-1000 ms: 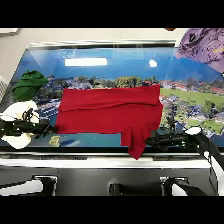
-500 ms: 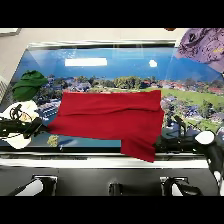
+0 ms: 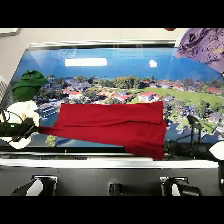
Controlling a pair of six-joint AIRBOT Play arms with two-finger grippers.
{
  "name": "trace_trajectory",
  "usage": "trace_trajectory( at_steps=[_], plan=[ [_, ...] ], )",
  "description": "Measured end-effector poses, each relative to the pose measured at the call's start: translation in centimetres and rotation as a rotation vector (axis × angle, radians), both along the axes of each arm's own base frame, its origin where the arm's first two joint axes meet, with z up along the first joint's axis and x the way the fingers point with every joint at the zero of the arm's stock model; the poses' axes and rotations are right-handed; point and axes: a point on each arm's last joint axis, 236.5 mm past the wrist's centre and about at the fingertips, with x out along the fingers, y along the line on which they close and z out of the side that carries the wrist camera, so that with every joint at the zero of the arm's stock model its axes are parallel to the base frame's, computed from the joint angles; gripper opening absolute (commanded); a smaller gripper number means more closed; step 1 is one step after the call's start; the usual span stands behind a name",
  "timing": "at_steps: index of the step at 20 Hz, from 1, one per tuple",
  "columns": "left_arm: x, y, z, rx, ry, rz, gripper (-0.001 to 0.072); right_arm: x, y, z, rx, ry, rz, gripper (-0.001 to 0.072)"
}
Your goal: Fold the clothes and pants, and hang the long-sleeved shirts on hangers.
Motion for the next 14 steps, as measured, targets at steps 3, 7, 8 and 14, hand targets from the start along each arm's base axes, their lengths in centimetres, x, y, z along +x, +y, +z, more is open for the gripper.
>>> trace_trajectory(
  at_steps=[3, 7, 8, 14],
  plan=[
    [1.9, 0.5, 0.0, -0.002, -0.052, 0.046, 0.0011, 4.0, -0.7, 0.9, 0.001, -0.044, -0.011, 0.0025],
    [4.6, 1.0, -1.2, 0.008, -0.100, 0.068, 0.0012, 10.6, -1.4, 1.0, 0.030, -0.080, -0.022, 0.0025],
    [5.3, 0.9, -1.7, 0.011, -0.107, 0.065, 0.0012, 12.2, -1.6, 0.7, 0.034, -0.078, -0.022, 0.0025],
    [9.4, 0.4, -5.0, 0.054, -0.141, 0.060, 0.0012, 19.9, -3.0, -1.4, 0.040, -0.081, -0.026, 0.0025]
  ],
)
